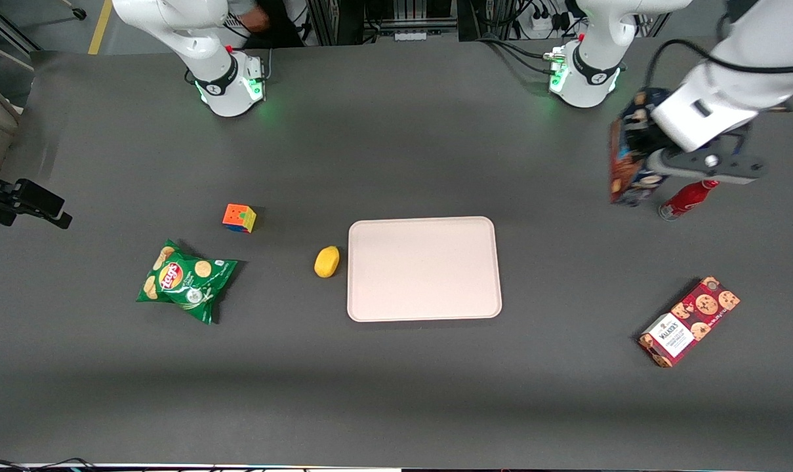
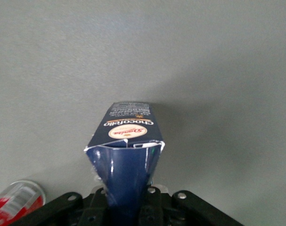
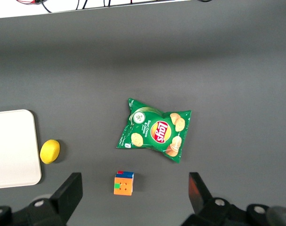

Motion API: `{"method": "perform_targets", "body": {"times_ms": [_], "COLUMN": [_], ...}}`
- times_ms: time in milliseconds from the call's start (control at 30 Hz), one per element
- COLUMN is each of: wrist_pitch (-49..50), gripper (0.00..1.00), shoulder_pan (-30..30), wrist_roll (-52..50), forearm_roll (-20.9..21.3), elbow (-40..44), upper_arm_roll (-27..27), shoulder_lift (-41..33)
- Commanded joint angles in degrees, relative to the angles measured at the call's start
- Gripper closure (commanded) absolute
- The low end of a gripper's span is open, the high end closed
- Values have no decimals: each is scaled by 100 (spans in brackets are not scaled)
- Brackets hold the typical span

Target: Place cookie box on tray

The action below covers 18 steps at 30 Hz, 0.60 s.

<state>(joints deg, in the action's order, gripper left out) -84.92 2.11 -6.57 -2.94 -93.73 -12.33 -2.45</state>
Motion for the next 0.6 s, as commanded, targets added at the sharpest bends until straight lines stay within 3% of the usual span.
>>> {"method": "perform_targets", "body": {"times_ms": [0,133,300,567], "wrist_pitch": [134,-392,-1113,-2124], "gripper": [100,100,100,100], "shoulder_pan": [26,43,70,149], "wrist_roll": [-1292,-1829,-2409,-2964], "forearm_roll": [-207,-163,179,672], "elbow": [917,1023,962,918], "upper_arm_roll": [-594,-1069,-1553,-1782], "shoulder_lift": [1123,1791,2660,3646]}}
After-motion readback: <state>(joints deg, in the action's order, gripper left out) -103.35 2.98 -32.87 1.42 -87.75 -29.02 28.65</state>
